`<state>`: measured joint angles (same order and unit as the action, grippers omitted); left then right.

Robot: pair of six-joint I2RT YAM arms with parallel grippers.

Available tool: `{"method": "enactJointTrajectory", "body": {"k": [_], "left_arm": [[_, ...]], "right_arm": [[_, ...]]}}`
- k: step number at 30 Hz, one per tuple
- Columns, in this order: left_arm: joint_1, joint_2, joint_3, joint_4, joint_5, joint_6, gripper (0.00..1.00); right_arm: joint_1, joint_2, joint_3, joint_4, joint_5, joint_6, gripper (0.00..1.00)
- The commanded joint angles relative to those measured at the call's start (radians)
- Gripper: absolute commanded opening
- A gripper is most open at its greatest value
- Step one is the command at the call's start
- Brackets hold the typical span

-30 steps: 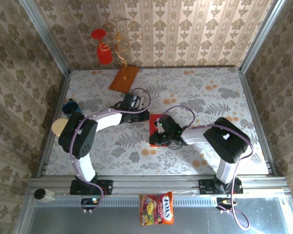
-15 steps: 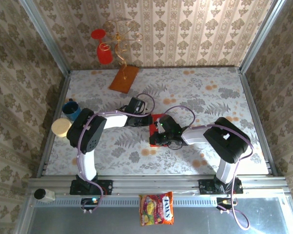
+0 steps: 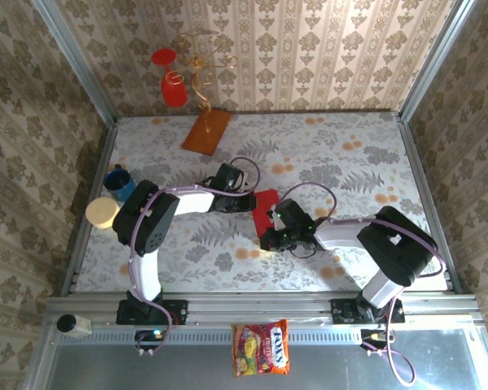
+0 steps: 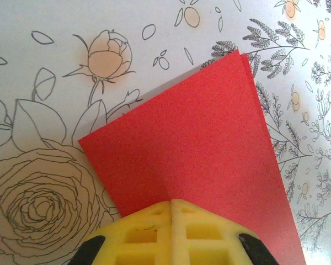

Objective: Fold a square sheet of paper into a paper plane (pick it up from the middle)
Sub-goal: First fold in half a square sheet of paper at the center of the table.

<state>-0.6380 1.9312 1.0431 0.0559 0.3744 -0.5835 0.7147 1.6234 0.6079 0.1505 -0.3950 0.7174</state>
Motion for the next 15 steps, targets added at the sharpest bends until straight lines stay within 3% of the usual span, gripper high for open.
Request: {"method": "enactJointTrajectory", "body": {"k": [1, 6, 15], "left_arm": [[0.033, 0.064, 0.001, -0.039, -0.084, 0.013, 0.00], [0.051, 0.070, 0.016, -0.053, -0.083, 0.051, 0.00], [0.082, -0.043, 0.067, -0.088, 0.010, 0.131, 0.00]], "right_arm": [[0.022, -0.012, -0.079, -0.195, -0.029, 0.029, 0.00], [-0.010, -0.100, -0.088, -0.228, -0.024, 0.036, 0.00], [-0.223, -0.348, -0.078, -0.350, 0.065, 0.072, 0.00]]}}
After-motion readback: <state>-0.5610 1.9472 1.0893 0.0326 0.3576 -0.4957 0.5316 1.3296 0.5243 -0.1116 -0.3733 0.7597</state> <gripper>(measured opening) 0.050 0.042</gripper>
